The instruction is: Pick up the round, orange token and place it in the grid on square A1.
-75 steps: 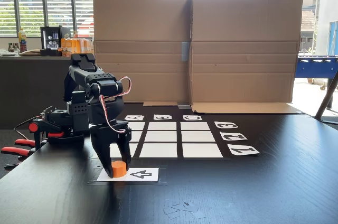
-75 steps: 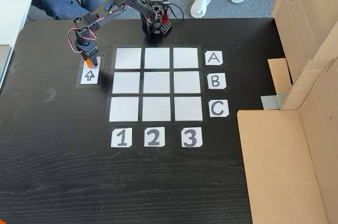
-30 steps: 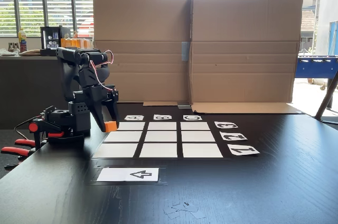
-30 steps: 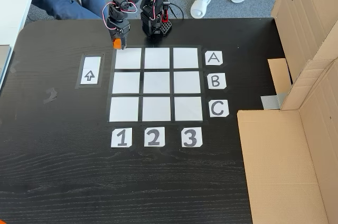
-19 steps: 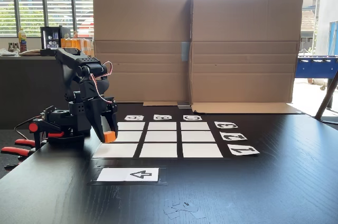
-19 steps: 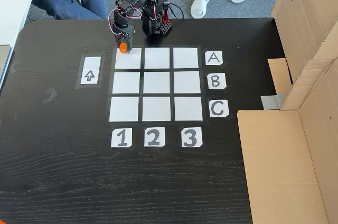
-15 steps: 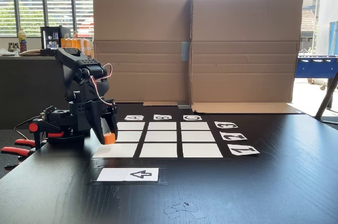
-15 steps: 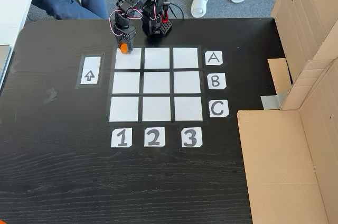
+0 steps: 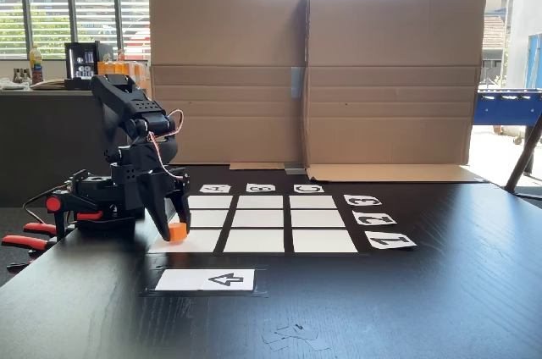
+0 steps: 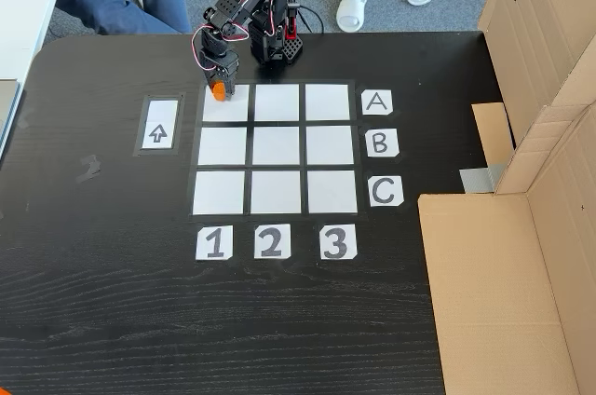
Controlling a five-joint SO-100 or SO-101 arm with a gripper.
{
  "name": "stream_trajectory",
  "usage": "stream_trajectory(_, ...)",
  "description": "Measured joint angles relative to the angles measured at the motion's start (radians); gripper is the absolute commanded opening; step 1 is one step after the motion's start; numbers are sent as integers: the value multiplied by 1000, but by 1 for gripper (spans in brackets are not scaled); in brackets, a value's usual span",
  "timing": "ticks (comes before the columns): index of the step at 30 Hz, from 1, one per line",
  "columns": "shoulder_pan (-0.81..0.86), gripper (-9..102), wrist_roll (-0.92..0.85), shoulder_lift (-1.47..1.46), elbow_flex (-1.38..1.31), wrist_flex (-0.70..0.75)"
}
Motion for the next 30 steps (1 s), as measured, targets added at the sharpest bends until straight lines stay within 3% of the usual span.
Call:
stream_trajectory(23, -35, 14, 17, -23, 0, -31)
stream_trajectory(30, -35, 19, 18, -23, 0, -40)
